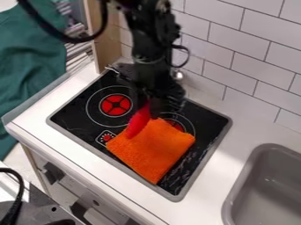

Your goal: Move the red fork to the left side of the stove

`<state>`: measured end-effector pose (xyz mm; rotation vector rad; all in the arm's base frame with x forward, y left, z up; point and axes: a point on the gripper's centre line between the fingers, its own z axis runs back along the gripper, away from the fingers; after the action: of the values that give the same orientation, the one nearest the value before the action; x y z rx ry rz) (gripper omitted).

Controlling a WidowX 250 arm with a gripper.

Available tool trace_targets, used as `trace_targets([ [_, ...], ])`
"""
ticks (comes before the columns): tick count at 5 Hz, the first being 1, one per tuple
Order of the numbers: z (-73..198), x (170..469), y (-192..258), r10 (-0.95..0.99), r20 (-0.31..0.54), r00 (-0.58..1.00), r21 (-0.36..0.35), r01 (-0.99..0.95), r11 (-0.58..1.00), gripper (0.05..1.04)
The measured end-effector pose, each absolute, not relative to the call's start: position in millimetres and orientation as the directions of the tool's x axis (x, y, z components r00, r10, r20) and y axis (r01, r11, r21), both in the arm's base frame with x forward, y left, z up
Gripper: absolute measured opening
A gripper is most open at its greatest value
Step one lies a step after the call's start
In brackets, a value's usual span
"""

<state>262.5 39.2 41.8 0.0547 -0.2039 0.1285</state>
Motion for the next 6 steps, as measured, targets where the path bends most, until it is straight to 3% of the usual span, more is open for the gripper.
trace_targets([
  [1, 29, 257, 82, 0.19, 0.222, 0.956, 0.005, -0.196, 0.981, 0.312],
  [3, 11, 233, 142, 0.168, 0.21, 0.963, 0.029, -0.178, 0.984, 0.312],
  [4, 4, 234, 159, 0.033, 0.233, 0.972, 0.071, -0.051, 0.996, 0.312],
  [6, -18, 264, 176, -0.058, 0.269, 0.961, 0.07, 0.04, 0.997, 0.312],
])
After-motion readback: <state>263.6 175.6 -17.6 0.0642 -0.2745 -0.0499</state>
